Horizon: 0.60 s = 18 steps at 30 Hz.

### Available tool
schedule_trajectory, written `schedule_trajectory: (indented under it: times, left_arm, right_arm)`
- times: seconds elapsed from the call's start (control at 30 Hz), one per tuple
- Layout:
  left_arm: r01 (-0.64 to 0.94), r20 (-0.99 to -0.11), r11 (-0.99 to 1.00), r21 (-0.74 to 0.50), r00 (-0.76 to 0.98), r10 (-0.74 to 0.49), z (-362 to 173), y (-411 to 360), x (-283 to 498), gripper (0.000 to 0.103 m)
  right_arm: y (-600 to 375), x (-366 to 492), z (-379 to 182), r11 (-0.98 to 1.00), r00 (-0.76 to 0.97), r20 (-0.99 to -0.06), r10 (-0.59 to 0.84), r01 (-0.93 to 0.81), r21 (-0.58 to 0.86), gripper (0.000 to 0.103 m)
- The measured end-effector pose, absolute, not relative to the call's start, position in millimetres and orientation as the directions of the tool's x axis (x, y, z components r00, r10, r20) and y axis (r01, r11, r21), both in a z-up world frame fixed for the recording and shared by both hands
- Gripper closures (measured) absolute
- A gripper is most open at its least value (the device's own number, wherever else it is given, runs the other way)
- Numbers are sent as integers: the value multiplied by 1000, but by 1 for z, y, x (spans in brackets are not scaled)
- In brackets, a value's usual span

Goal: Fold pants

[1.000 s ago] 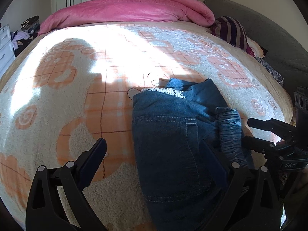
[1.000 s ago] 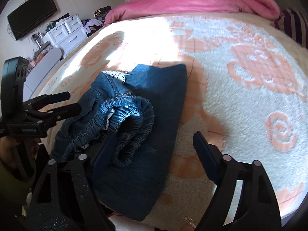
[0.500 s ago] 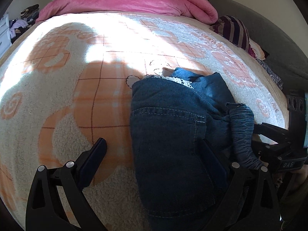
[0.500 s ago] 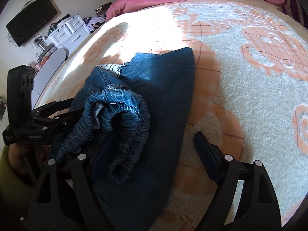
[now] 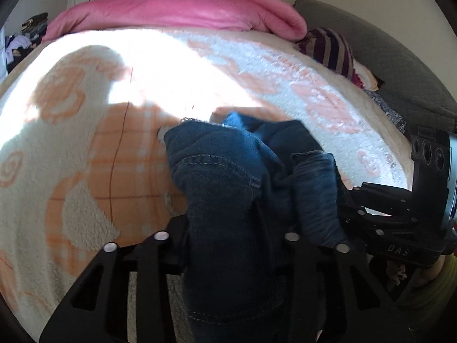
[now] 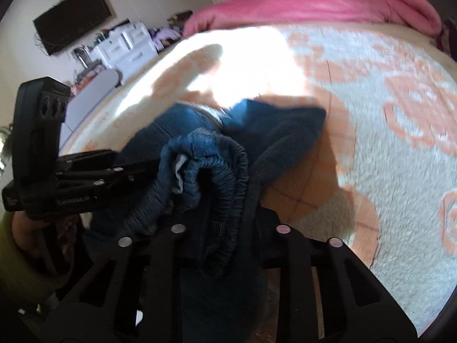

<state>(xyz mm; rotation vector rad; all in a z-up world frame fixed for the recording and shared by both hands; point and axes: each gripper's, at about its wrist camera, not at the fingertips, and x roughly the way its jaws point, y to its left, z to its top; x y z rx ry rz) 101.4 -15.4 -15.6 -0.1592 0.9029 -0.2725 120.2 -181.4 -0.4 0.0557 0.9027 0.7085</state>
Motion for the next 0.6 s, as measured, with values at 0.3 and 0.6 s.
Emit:
schedule_trajectory:
  times: [0.3, 0.6]
  left_arm:
    - [165, -701, 961, -224, 657, -276, 19, -10, 119, 67]
    - [135, -682, 970, -203, 691, -238, 28, 4, 151, 67]
  right_arm:
    - [-163, 134, 36, 766, 499, -640, 585, -599, 233, 87]
    - [-151, 174, 46, 776, 528, -626, 573, -596, 208, 88]
